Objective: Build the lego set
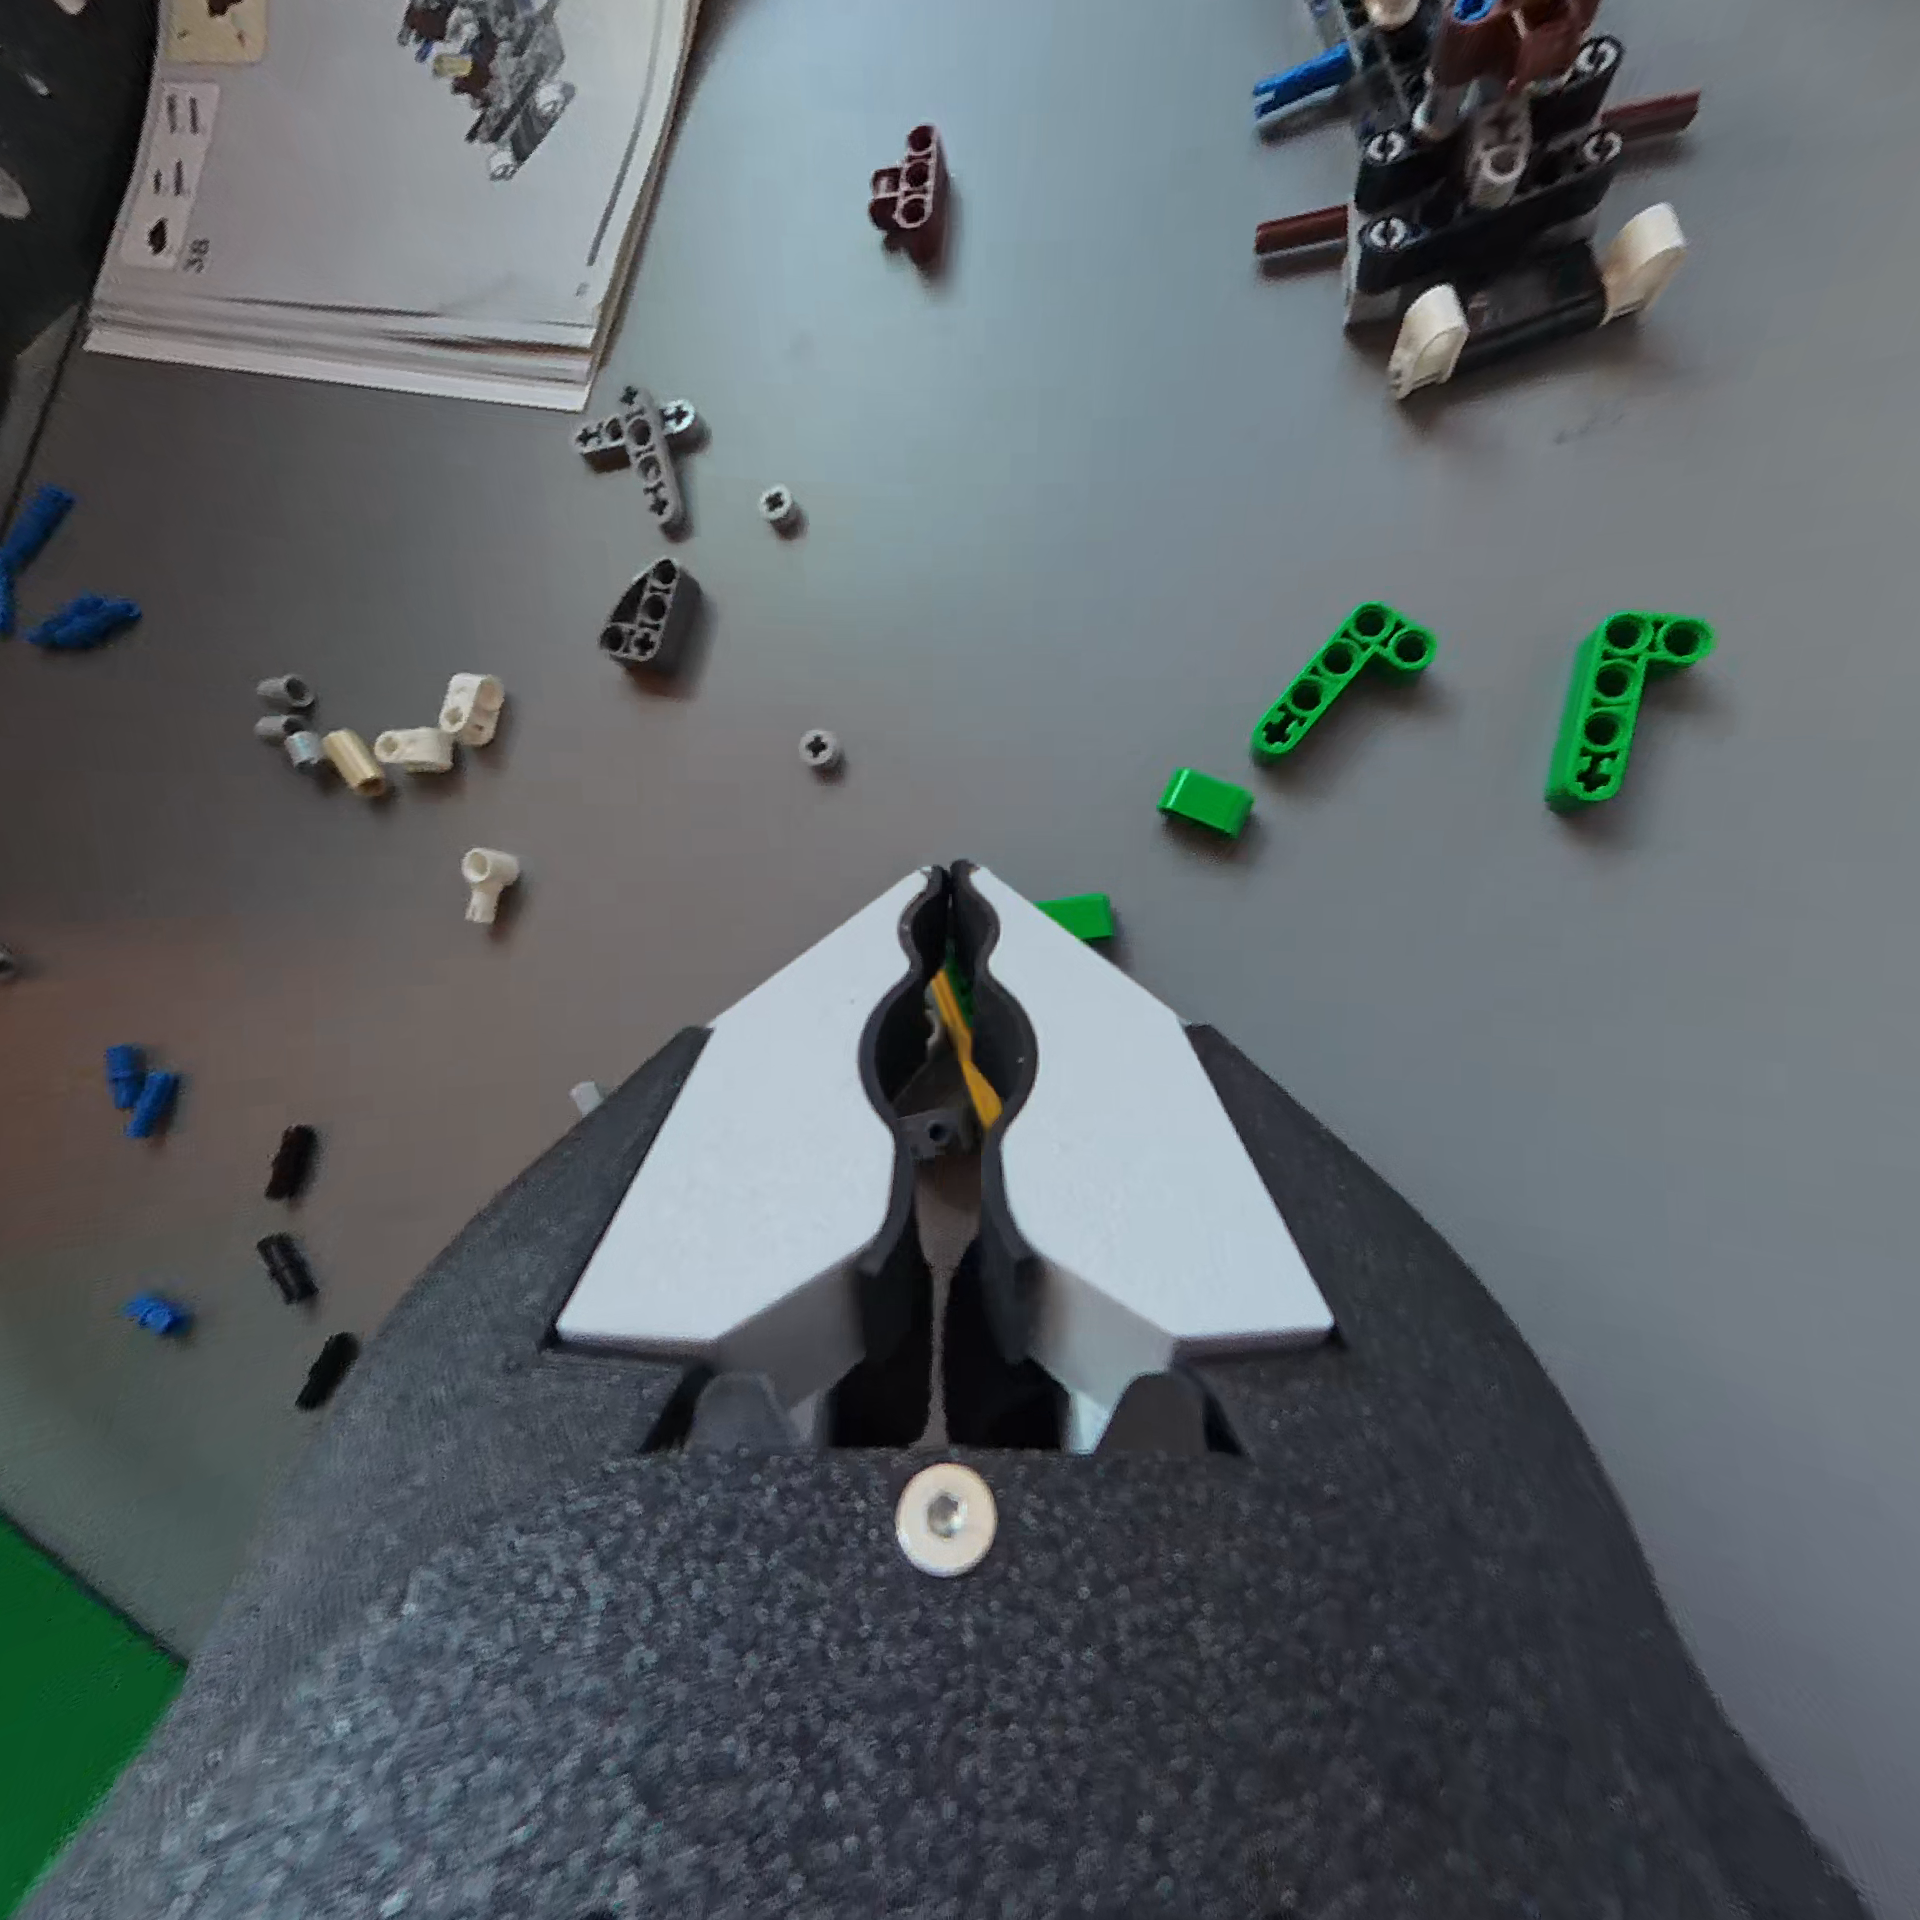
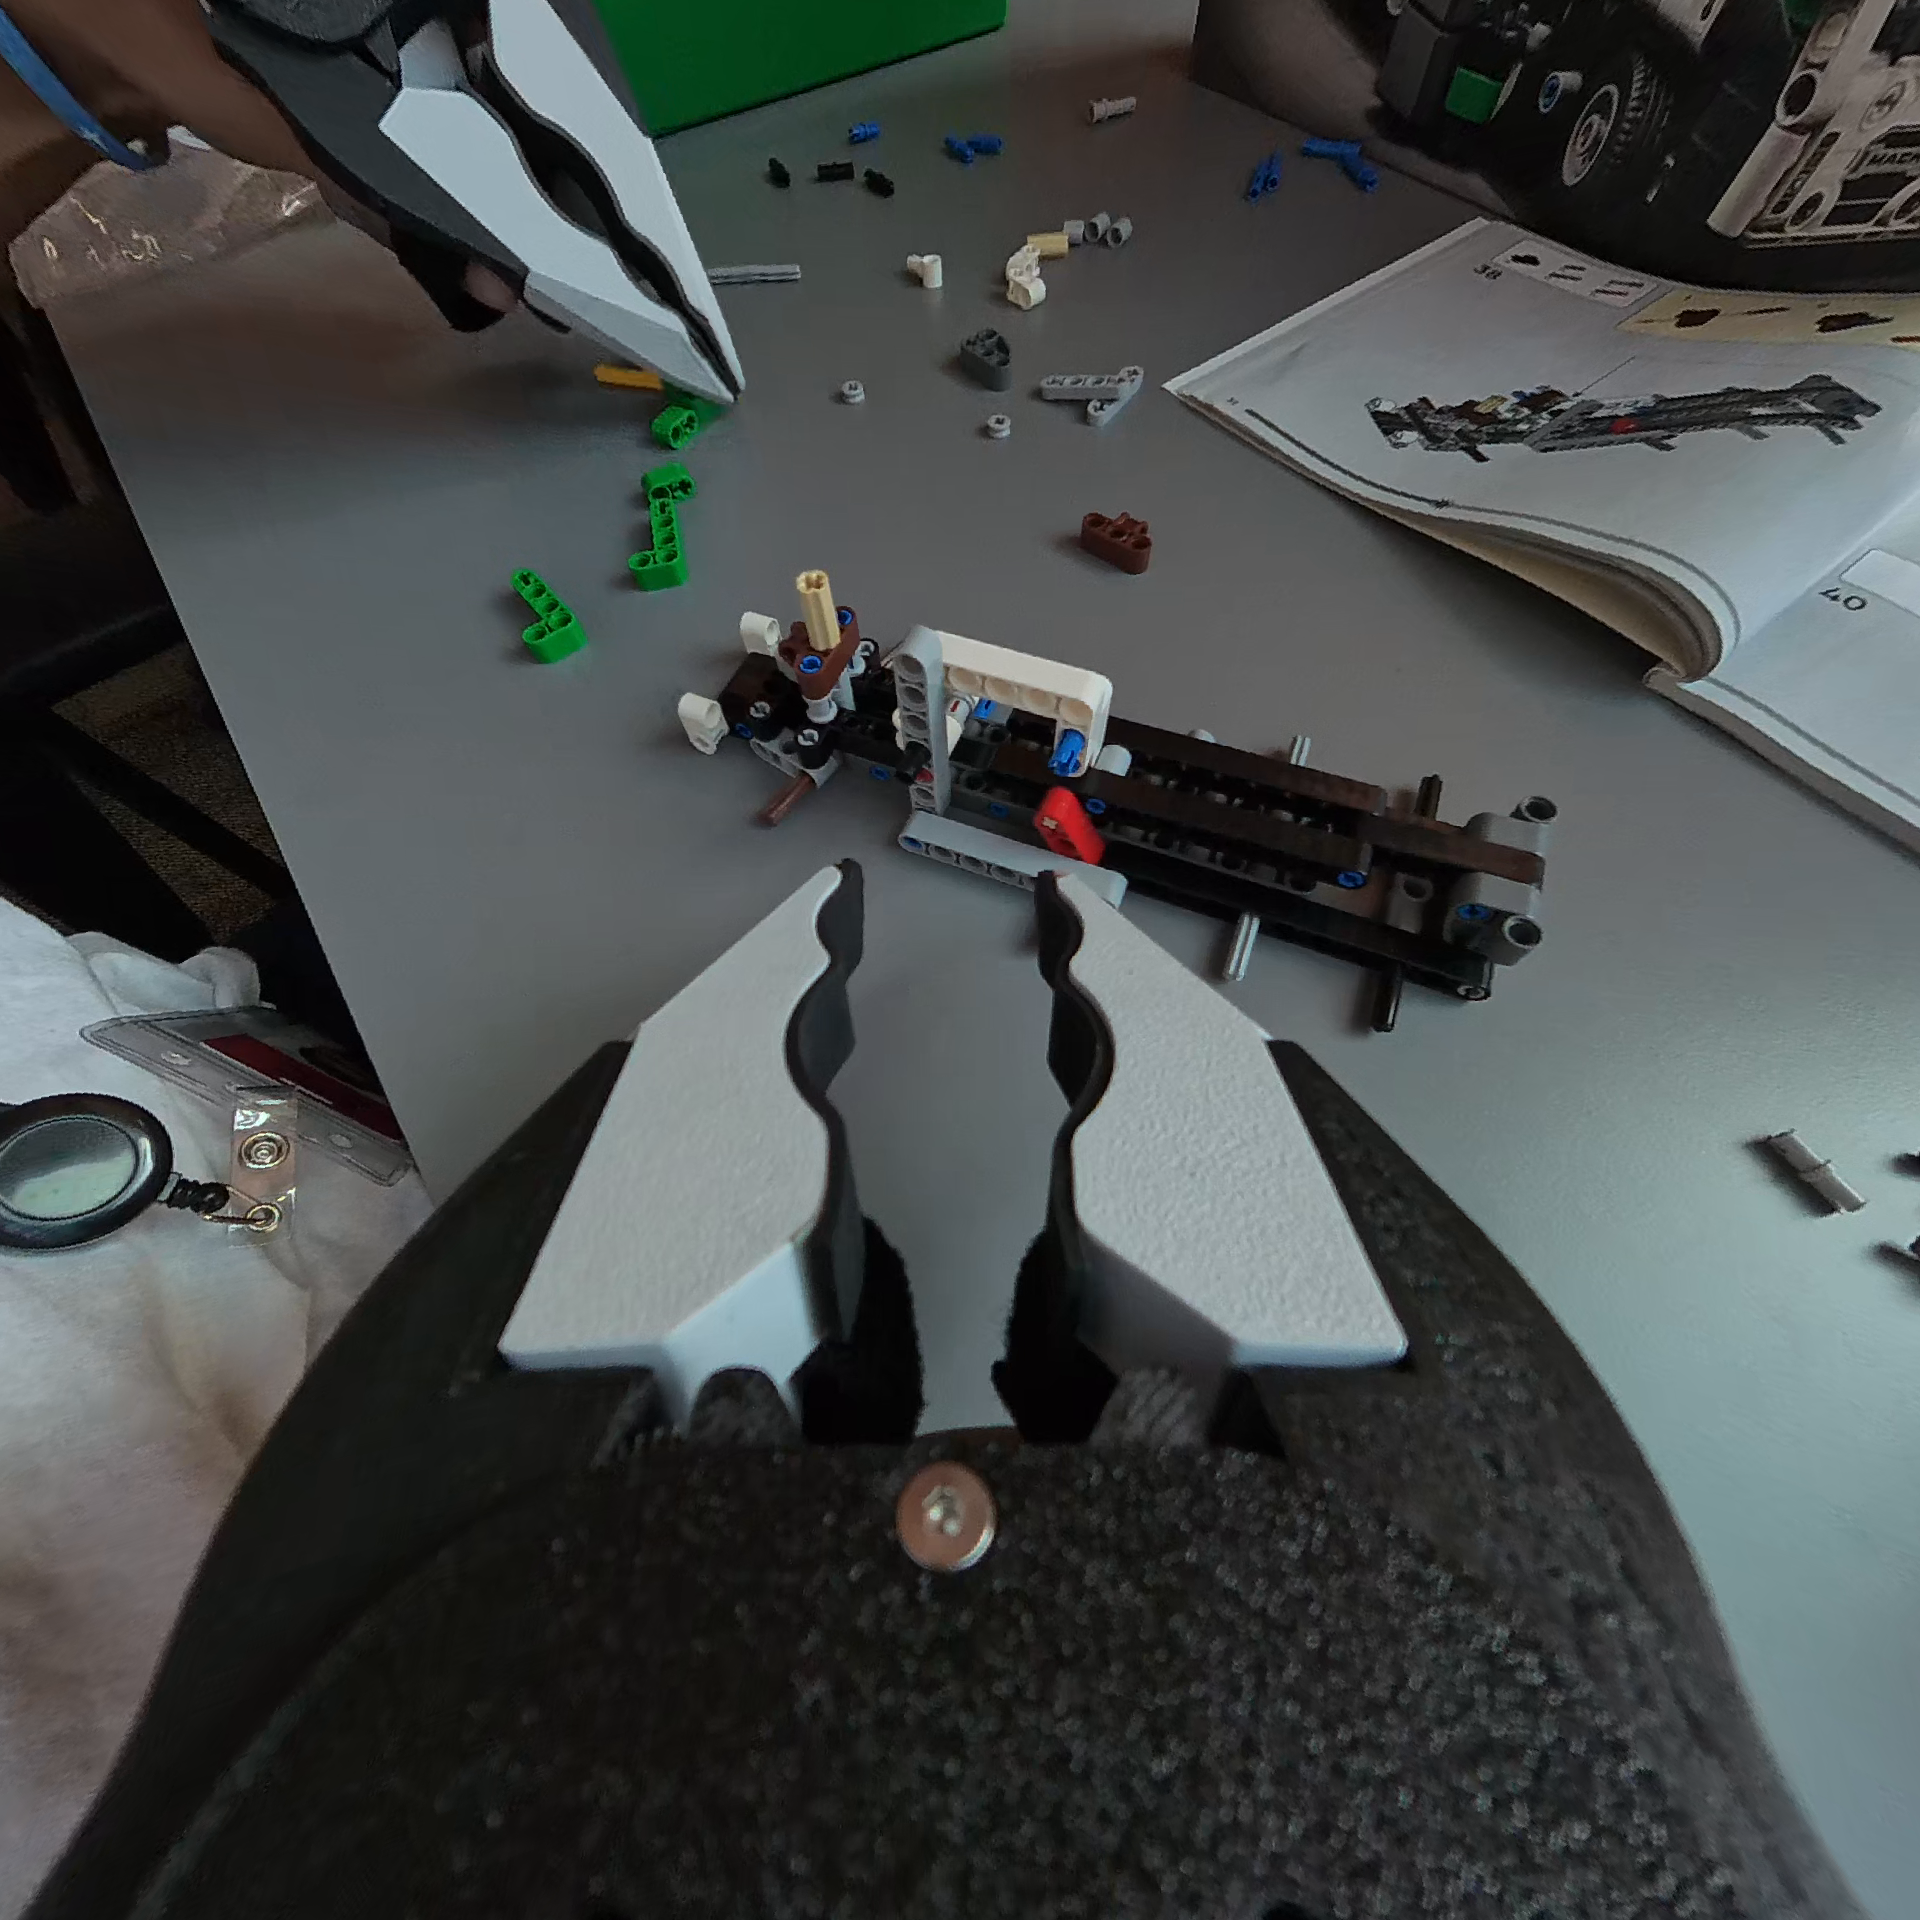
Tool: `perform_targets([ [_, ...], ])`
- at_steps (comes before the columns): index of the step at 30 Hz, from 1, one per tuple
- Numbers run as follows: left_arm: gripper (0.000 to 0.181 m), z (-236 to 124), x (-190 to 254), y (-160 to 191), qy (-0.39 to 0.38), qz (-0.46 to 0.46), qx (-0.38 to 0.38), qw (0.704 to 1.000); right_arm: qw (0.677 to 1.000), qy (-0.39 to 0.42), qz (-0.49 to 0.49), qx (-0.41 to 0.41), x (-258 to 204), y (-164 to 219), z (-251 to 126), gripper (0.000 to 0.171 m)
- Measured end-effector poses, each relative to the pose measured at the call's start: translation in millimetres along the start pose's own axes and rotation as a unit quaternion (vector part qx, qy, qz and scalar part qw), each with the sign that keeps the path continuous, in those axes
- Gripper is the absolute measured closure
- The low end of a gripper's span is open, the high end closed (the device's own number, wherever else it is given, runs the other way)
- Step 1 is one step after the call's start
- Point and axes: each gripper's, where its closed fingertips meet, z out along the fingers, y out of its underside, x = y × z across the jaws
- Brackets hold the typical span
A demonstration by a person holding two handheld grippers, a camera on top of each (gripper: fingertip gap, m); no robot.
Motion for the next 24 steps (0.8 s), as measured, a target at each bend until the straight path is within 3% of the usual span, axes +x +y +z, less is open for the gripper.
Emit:
perform_targets([
  [4, 0.165, -12, 5, -19, 0.013, -0.028, 0.048, 0.998, 1.0, 0.001, 0.002, 0.003, 1, -2, -1, 0.138],
  [9, 0.163, -7, 63, -58, 0.093, 0.001, 0.11, 0.99, 1.0, 0.0, 0.002, -0.001, -2, 0, 1, 0.138],
  [12, 0.163, 12, 72, -51, 0.089, 0.028, 0.074, 0.993, 1.0, -0.003, -0.001, -0.002, -3, 0, 3, 0.138],
  [14, 0.173, 16, 72, -46, 0.091, 0.027, 0.064, 0.993, 1.0, -0.003, -0.001, -0.003, -3, 0, 3, 0.138],
  [16, 0.181, 13, 65, -39, 0.079, 0.03, 0.05, 0.995, 1.0, 0.001, -0.001, 0.0, -1, -2, 1, 0.138],
  [20, 0.181, 4, 33, -11, 0.015, 0.035, 0.006, 0.999, 1.0, 0.003, 0.002, 0.004, 0, -3, -2, 0.139],
  [24, 0.177, -9, 17, -2, -0.004, 0.004, 0.012, 1.0, 1.0, 0.0, -0.001, 0.0, -1, -1, -1, 0.139],
])
